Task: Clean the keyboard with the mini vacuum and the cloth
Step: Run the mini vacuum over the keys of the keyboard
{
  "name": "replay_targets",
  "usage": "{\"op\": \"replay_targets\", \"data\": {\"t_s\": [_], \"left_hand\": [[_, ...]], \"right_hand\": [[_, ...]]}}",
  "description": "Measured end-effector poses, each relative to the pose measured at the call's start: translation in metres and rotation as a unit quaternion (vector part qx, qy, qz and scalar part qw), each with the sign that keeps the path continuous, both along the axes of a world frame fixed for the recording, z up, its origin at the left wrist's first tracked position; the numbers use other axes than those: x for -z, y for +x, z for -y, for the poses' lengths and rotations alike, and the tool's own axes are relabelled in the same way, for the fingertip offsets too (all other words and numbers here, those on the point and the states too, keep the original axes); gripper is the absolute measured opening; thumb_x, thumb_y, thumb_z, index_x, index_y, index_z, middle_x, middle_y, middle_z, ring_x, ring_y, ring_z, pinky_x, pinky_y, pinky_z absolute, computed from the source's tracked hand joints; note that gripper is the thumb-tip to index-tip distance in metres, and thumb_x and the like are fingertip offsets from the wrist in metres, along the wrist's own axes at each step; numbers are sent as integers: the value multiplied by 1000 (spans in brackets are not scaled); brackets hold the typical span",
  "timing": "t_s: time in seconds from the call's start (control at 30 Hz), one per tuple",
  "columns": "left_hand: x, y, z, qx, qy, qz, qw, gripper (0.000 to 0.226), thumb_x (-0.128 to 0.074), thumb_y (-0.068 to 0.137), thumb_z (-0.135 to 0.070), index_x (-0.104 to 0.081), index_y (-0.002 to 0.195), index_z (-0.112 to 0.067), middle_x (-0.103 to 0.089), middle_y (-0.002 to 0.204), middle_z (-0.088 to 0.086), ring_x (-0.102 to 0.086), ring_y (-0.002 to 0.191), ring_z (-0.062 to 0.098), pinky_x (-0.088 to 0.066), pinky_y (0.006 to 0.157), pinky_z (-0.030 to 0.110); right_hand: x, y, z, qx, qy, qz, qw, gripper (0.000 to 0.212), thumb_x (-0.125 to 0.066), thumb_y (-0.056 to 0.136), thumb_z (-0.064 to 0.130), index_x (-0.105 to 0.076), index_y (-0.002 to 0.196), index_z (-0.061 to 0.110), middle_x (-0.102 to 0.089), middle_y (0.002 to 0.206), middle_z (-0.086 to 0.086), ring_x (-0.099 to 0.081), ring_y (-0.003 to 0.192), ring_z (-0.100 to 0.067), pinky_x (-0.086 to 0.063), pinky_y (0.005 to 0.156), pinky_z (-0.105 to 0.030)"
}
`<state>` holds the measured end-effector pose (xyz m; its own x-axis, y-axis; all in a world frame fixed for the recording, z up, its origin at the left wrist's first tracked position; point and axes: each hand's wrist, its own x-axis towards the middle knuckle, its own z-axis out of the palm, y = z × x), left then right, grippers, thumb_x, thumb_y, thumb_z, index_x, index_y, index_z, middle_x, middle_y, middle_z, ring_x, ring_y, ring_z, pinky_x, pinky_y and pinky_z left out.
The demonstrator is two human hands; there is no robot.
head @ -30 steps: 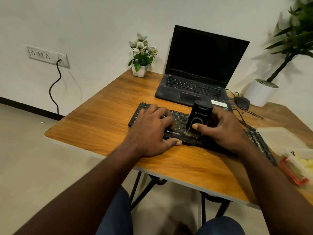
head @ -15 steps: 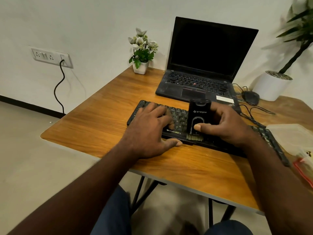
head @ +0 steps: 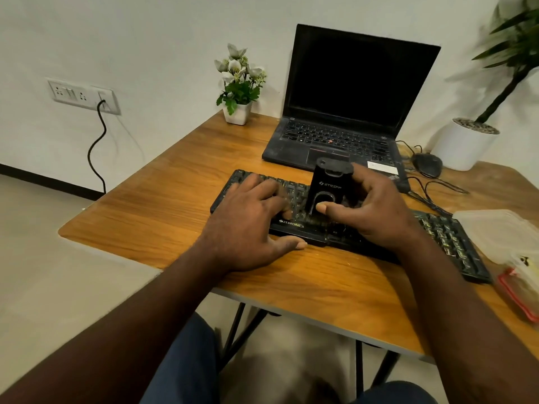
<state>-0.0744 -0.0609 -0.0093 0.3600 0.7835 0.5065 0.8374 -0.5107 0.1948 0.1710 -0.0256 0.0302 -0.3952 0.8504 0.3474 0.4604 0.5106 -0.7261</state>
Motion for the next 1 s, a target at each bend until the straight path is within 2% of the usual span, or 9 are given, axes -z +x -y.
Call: {"op": "replay_targets", "data": {"t_s": [0.1, 0.27, 0.37, 0.43, 0.57, 0.7, 0.77, 0.87, 1.0], "left_hand": [[0, 0, -1, -2, -1, -8, 1000, 62, -52, 81, -83, -67, 111, -31, -54, 123, -12, -39, 115, 10, -45, 93, 40], [0, 1, -1, -3, -1, -2, 1000, 59, -53, 80, -84, -66, 109, -34, -54, 122, -14, -38, 115, 8, -45, 95, 41], [0, 0, 0, -2, -3, -3, 1000, 59, -52, 80, -84, -65, 109, -35, -54, 123, -14, -38, 115, 8, -45, 95, 41], [0, 0, 0, -3, -3, -4, 1000, 59, -52, 80, -84, -65, 109, -35, -54, 123, -14, -38, 115, 8, -45, 95, 40], [0, 1, -1, -2, -1, -2, 1000, 58, -53, 81, -83, -66, 109, -34, -54, 123, -14, -40, 115, 9, -45, 95, 41], [1, 0, -1, -2, -2, -2, 1000, 59, -53, 81, -83, -67, 110, -33, -55, 123, -13, -41, 116, 10, -46, 94, 42], [1, 0, -2, -3, -3, -2, 1000, 60, -52, 81, -82, -68, 111, -32, -56, 123, -12, -42, 116, 11, -46, 94, 42], [1, 0, -2, 0, 1, 5, 1000, 59, -54, 81, -82, -68, 109, -31, -56, 122, -12, -43, 115, 11, -46, 94, 43], [2, 0, -2, 5, 1, 8, 1000, 56, -54, 82, -81, -67, 106, -33, -55, 119, -13, -42, 112, 9, -46, 93, 41]], "right_hand": [[3, -2, 5, -56, -26, 14, 998, 55, -87, 79, 22, -63, 129, 29, -72, 111, 12, -69, 105, -7, -61, 88, -31], [1, 11, -6, 104, 77, 30, 991, 44, -82, 81, 31, -62, 121, 28, -70, 110, 10, -68, 102, -9, -62, 85, -39], [-1, 19, 1, 27, -29, -51, 998, 45, -84, 81, 22, -61, 116, 39, -74, 106, 8, -72, 100, -11, -64, 81, -34], [2, 17, 3, 5, -15, -2, 1000, 46, -85, 80, 25, -63, 117, 39, -73, 107, 13, -70, 102, -6, -63, 84, -31], [1, 12, -2, 76, 90, 31, 993, 43, -85, 81, 26, -65, 118, 24, -70, 106, 12, -67, 101, -5, -61, 82, -32], [-1, 8, 9, -40, 23, 1, 999, 44, -87, 79, 15, -64, 114, 29, -70, 104, 19, -66, 101, -1, -54, 78, -15], [4, 2, 8, -43, 54, 44, 997, 39, -87, 79, 20, -65, 111, 24, -70, 99, 16, -66, 98, -5, -55, 76, -18], [3, 3, -1, 57, 126, 77, 987, 39, -81, 78, 33, -65, 110, 21, -67, 103, 14, -64, 97, -5, -59, 78, -29], [-3, 12, 7, -14, 18, 5, 1000, 48, -86, 79, 21, -62, 118, 35, -70, 106, 19, -66, 103, 3, -55, 78, -15]]}}
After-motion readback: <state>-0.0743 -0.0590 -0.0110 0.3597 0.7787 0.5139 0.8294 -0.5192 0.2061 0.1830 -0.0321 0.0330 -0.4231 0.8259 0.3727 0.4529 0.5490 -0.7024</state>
